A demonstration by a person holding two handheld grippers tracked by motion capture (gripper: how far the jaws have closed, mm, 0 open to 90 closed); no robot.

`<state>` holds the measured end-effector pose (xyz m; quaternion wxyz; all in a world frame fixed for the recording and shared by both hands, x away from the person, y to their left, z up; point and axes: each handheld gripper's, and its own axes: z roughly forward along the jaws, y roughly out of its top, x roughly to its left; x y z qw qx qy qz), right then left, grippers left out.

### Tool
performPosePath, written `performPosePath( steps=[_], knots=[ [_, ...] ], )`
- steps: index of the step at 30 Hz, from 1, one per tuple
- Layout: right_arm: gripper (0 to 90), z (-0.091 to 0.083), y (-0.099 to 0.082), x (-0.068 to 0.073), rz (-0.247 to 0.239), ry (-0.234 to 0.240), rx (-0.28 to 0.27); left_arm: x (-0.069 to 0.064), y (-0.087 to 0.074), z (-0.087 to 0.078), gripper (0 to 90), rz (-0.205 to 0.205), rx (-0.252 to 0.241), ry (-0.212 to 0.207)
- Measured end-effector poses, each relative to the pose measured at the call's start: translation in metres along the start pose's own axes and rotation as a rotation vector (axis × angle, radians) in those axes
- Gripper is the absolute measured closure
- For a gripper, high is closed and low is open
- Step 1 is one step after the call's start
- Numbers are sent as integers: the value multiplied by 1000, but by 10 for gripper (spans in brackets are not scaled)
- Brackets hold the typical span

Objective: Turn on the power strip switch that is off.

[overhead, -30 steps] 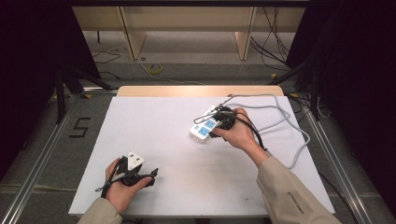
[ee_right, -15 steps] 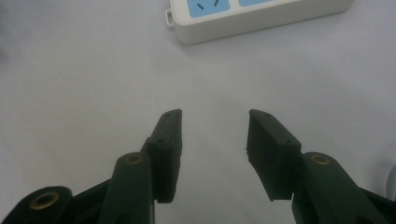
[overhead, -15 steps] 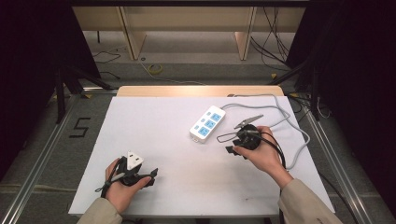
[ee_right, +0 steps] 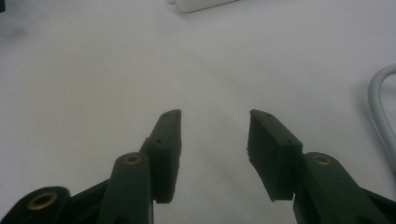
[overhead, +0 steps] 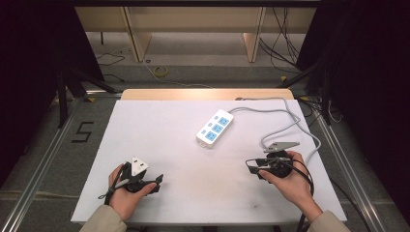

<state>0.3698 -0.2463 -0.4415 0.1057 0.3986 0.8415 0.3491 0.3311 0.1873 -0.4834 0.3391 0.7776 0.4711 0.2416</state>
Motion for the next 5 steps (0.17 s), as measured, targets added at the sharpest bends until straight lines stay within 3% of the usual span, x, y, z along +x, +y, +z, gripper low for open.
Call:
performPosePath(
  steps=[5],
  knots=[
    [537,-4,-10,0,10,-5,-24,4,-1,2,198,-8,4,6]
  ],
)
